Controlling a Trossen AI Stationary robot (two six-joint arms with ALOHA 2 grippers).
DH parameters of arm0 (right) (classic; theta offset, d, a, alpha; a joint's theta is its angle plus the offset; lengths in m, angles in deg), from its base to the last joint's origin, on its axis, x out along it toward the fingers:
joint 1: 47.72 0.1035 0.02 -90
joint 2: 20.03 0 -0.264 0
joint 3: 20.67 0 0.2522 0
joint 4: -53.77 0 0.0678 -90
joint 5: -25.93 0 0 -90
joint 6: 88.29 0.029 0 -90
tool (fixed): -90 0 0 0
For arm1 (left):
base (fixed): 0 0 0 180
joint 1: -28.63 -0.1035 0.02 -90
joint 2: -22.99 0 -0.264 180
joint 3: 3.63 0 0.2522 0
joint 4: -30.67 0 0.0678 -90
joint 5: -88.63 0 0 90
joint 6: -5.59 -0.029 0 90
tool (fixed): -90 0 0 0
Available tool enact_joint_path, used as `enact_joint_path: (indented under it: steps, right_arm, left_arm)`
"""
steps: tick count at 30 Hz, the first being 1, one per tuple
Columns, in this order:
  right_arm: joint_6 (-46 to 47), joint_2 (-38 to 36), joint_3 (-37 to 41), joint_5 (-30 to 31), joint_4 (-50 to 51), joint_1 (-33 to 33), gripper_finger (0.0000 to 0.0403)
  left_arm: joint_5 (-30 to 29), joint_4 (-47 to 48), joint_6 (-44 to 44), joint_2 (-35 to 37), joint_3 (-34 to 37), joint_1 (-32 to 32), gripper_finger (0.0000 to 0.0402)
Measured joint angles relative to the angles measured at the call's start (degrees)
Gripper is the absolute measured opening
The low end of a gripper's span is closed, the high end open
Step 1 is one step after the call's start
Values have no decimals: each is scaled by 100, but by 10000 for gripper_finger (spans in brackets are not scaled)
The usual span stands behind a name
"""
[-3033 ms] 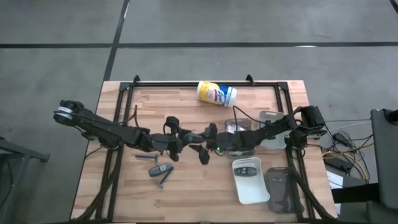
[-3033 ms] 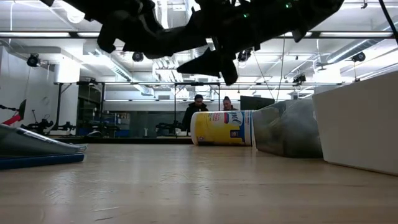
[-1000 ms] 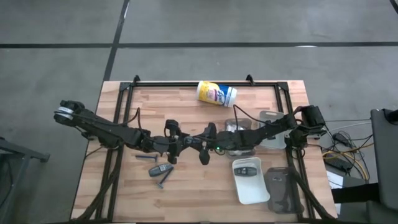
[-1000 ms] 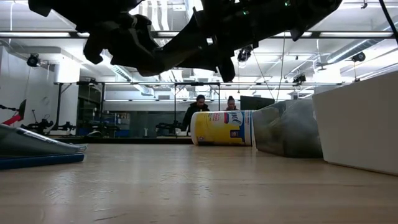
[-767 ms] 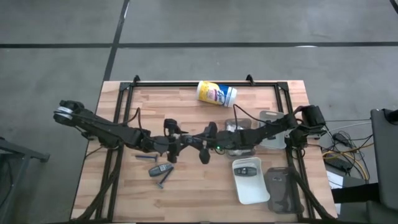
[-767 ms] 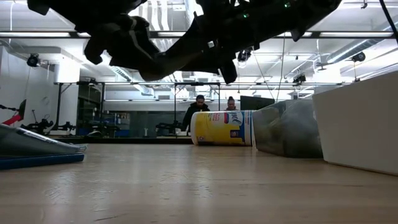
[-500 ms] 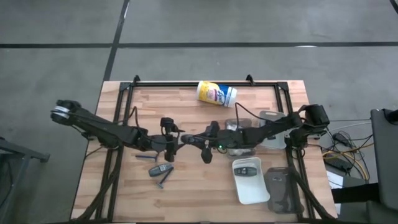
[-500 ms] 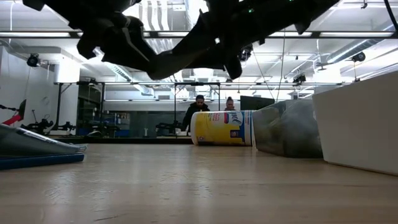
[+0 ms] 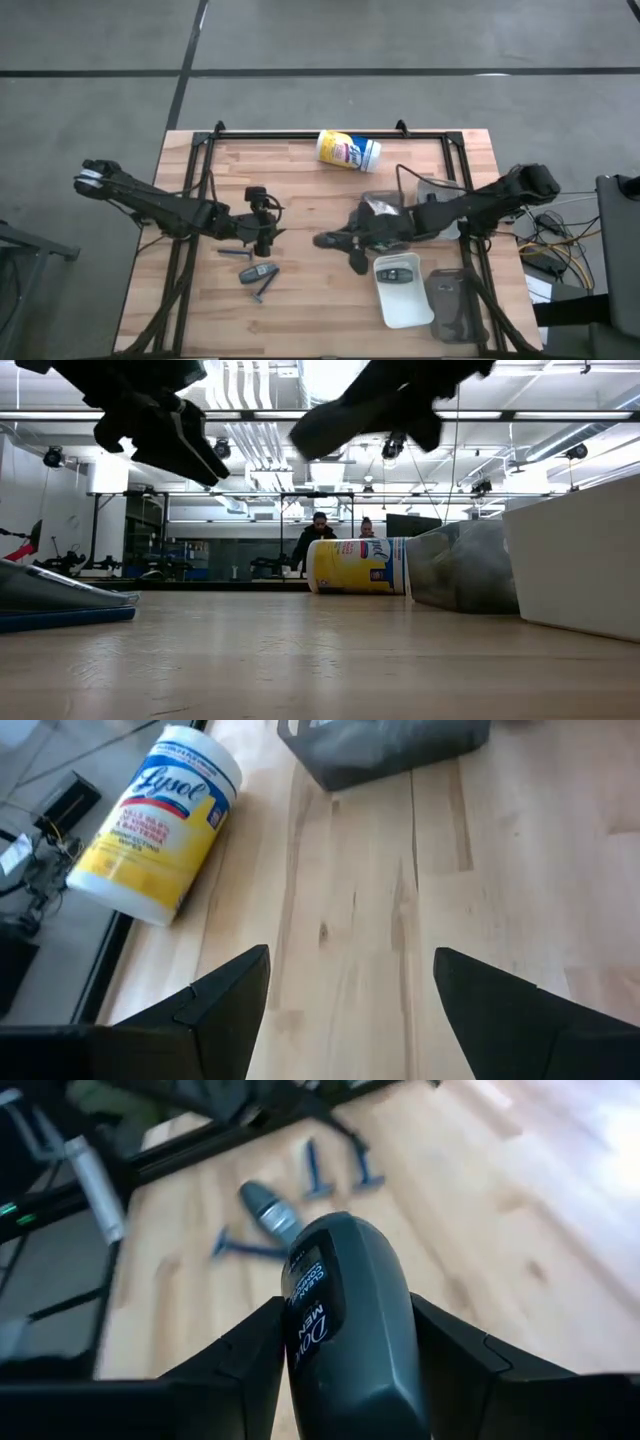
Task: Pick & Place Travel size toiletries
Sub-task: Put the top deodorant into the white bin
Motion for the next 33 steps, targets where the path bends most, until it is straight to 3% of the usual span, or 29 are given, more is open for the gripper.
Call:
enact_joint_path:
  steps: [13,24,33]
  right_arm:
    - [694,-1534,13,2,2114,1200,176]
    - [780,-1986,108,16,2924,1760,173]
    - [1794,-2520,656,232,3375,2136,184]
  left_arm:
    - [33,-52,598,15,271,0,285]
    - [144,-54,696,15,289,0,285]
    - [280,-72,844,15,289,2,285]
